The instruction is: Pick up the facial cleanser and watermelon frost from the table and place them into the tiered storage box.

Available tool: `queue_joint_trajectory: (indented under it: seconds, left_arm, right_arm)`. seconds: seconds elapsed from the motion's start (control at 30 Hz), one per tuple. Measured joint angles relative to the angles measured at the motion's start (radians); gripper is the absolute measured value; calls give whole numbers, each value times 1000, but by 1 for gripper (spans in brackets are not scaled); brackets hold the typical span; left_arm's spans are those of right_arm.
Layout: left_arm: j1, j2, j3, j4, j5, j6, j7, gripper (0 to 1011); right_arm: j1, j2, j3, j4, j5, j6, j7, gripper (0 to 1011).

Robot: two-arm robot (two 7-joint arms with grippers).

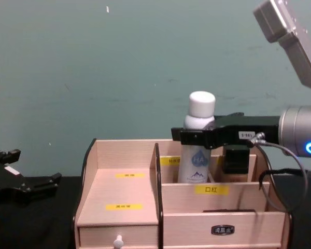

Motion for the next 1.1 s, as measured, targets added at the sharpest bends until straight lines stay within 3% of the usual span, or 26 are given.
queue_joint_trajectory:
  seconds: [0.87, 1.1]
  left_arm:
    - [0, 0, 0, 0, 0, 0, 0, 1001]
    - [0, 0, 0, 0, 0, 0, 0, 1001]
  right_arm:
    - [4, -18, -13, 62, -2, 35, 8, 601]
    - [9, -22, -15, 69, -2, 40, 8, 761]
